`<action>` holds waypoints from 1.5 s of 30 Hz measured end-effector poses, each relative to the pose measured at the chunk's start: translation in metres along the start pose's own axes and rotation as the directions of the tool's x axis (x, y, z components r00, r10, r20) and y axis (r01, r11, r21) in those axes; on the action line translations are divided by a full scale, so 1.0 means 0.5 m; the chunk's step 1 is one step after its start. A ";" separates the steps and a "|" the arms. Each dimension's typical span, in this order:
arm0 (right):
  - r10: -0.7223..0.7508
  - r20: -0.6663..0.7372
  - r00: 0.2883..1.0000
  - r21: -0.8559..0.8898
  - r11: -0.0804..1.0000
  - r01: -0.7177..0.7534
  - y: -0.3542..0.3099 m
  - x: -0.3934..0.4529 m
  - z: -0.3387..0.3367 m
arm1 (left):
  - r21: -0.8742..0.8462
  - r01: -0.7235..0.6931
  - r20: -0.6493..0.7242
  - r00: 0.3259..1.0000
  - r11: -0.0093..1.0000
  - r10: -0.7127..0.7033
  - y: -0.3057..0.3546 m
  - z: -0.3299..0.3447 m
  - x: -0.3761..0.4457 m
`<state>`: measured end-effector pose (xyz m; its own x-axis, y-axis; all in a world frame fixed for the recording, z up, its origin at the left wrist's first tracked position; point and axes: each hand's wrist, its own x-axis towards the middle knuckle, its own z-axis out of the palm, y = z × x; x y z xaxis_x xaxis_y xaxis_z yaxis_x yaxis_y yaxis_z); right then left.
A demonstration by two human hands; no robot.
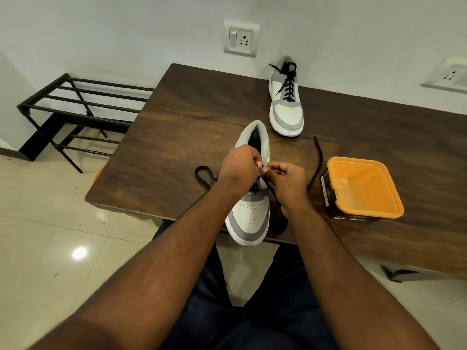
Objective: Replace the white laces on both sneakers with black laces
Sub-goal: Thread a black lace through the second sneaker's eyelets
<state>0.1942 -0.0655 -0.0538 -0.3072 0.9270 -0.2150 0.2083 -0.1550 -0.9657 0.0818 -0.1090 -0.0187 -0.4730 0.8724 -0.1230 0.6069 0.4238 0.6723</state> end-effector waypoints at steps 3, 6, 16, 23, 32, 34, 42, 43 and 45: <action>0.000 -0.006 1.000 0.005 1.000 0.000 0.000 -0.003 -0.001 | 0.118 -0.018 -0.023 1.000 0.993 0.021 0.005 0.009 -0.009; -0.015 -0.004 1.000 0.014 1.000 0.015 0.002 -0.005 0.001 | 0.075 -0.023 -0.076 0.997 0.997 0.029 0.002 0.022 -0.012; -0.036 -0.030 0.999 -0.074 0.997 0.033 0.015 0.004 -0.001 | 0.045 -0.002 -0.165 0.986 0.999 0.009 -0.001 0.056 -0.013; 0.070 0.076 0.995 0.020 0.997 -0.072 0.003 0.013 -0.014 | -0.110 0.064 -0.157 0.984 0.992 -0.081 -0.006 0.058 -0.002; 0.136 0.056 0.989 0.024 0.990 -0.138 -0.010 0.032 -0.008 | -0.131 -0.119 -0.162 0.982 0.984 0.098 -0.038 0.061 -0.002; 0.110 0.044 0.993 -0.010 0.994 -0.110 -0.011 0.036 -0.004 | -0.104 -0.125 -0.187 0.977 0.987 0.104 -0.048 0.064 -0.001; 0.135 0.063 0.989 -0.031 0.991 -0.133 -0.023 0.043 -0.004 | 0.128 -0.087 -0.245 0.963 0.988 0.117 -0.054 0.069 -0.015; 0.158 0.064 0.985 -0.028 0.987 -0.157 -0.025 0.045 -0.008 | 0.140 -0.096 -0.253 0.959 0.986 0.130 -0.059 0.071 -0.017; 0.161 0.066 0.985 -0.061 0.986 -0.157 -0.034 0.056 -0.018 | 0.123 -0.136 -0.269 0.949 0.983 0.165 -0.072 0.071 -0.021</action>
<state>0.1904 -0.0340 -0.0422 -0.3302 0.8653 -0.3772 0.3103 -0.2779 -0.9091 0.0876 -0.1246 -0.0676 -0.5205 0.8325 0.1900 0.7395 0.3283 0.5877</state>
